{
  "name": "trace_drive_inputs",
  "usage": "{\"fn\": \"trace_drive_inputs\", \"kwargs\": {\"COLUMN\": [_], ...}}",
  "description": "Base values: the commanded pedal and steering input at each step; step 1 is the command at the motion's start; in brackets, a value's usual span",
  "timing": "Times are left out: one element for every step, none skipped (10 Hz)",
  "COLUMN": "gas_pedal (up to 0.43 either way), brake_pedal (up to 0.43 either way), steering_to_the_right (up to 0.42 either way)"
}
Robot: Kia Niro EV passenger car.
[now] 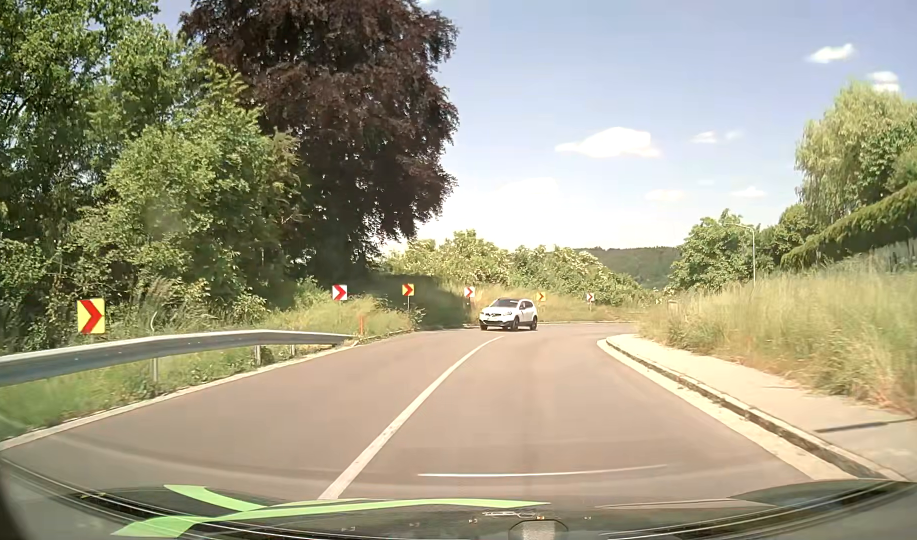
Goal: Follow the waypoints while adhering to traffic rules and regulations
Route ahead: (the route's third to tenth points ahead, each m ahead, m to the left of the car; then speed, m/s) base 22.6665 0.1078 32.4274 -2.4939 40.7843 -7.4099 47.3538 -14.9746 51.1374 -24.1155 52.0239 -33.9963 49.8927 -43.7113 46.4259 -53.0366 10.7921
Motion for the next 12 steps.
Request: {"fn": "trace_drive_inputs", "kwargs": {"gas_pedal": [0.000,0.000,0.000,0.000,0.000,0.000,0.000,0.000,0.008,0.039,0.039,0.039], "brake_pedal": [0.067,0.055,0.030,0.000,0.000,0.000,0.000,0.000,0.000,0.000,0.000,0.000], "steering_to_the_right": [0.023,0.028,0.028,0.028,0.030,0.030,0.030,0.030,0.030,0.031,0.033,0.037]}}
